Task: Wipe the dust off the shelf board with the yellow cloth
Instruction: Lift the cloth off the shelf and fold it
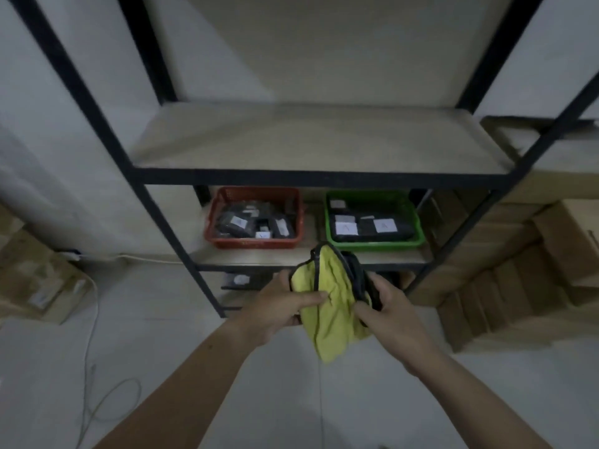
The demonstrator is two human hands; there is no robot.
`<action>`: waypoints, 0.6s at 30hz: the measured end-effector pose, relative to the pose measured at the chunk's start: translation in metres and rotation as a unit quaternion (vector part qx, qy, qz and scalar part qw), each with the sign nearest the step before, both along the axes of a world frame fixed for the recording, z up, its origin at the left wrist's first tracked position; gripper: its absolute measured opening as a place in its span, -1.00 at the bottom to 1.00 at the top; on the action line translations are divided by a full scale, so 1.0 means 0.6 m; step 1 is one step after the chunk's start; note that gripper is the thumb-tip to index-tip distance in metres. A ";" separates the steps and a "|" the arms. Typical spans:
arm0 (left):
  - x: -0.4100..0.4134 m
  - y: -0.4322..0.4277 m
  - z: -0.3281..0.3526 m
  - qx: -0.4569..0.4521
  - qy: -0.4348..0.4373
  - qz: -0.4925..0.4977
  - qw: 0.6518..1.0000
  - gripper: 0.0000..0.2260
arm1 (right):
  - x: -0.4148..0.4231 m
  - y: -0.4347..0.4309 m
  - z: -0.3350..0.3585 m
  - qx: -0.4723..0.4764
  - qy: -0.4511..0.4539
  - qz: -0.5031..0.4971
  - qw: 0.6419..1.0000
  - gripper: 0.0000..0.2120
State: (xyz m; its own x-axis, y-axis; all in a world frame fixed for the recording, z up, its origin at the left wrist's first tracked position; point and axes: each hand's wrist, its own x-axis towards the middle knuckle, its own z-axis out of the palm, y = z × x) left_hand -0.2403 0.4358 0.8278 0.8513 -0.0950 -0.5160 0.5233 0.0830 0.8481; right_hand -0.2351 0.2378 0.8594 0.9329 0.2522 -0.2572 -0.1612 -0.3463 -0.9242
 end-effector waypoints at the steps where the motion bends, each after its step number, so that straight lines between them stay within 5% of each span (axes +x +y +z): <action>1: 0.015 -0.025 -0.009 0.000 -0.001 0.006 1.000 -0.40 | 0.009 -0.028 -0.007 0.009 0.014 -0.016 1.000 -0.67; 3: 0.047 -0.084 -0.029 -0.036 0.010 0.011 0.999 -0.32 | 0.033 -0.088 -0.025 0.052 0.055 -0.064 0.995 -0.66; 6: 0.086 -0.187 -0.061 -0.133 0.070 -0.005 0.989 -0.59 | 0.086 -0.193 -0.072 0.163 0.148 -0.130 0.967 -0.60; 8: 0.107 -0.260 -0.093 -0.144 0.112 -0.016 0.983 -0.56 | 0.128 -0.264 -0.104 0.206 0.203 -0.155 0.945 -0.56; 12: 0.158 -0.398 -0.181 -0.095 0.120 -0.027 0.988 -0.62 | 0.198 -0.383 -0.197 0.180 0.209 -0.138 0.951 -0.85; 18: 0.225 -0.529 -0.405 -0.008 0.152 -0.022 0.988 -0.84 | 0.255 -0.511 -0.451 0.048 0.201 -0.133 0.969 -0.78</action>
State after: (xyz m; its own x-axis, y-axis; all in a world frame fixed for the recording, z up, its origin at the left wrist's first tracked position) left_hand -0.1054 0.1182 0.5849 0.6519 -0.1385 -0.7456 0.7573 0.0679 0.6495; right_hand -0.0823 -0.0690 0.5890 0.7974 0.0581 -0.6006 -0.5867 -0.1579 -0.7943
